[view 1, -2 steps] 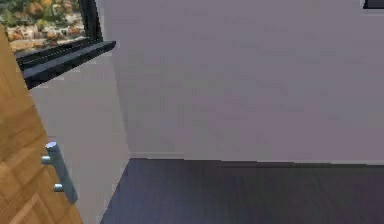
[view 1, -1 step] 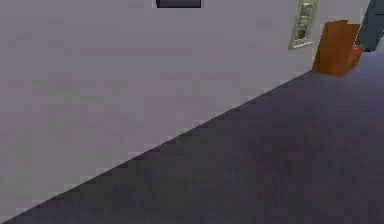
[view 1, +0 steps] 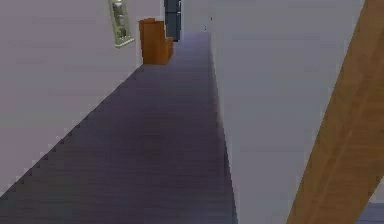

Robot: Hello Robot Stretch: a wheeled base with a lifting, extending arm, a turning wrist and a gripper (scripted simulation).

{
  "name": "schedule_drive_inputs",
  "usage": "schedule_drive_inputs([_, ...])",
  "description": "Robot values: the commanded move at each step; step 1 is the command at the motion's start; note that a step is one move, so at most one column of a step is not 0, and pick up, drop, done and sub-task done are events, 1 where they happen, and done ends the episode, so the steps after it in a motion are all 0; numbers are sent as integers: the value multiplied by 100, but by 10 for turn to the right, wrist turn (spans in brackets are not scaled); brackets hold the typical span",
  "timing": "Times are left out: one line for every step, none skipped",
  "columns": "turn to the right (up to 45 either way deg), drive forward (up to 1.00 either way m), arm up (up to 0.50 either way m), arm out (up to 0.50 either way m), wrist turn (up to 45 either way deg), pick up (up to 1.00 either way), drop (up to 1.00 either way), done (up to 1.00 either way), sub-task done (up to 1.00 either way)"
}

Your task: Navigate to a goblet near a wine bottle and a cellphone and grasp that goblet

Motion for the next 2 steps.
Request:
schedule_drive_inputs([0, 100, 0, 0, 0, 0, 0, 0, 0])
schedule_drive_inputs([0, 100, 0, 0, 0, 0, 0, 0, 0])
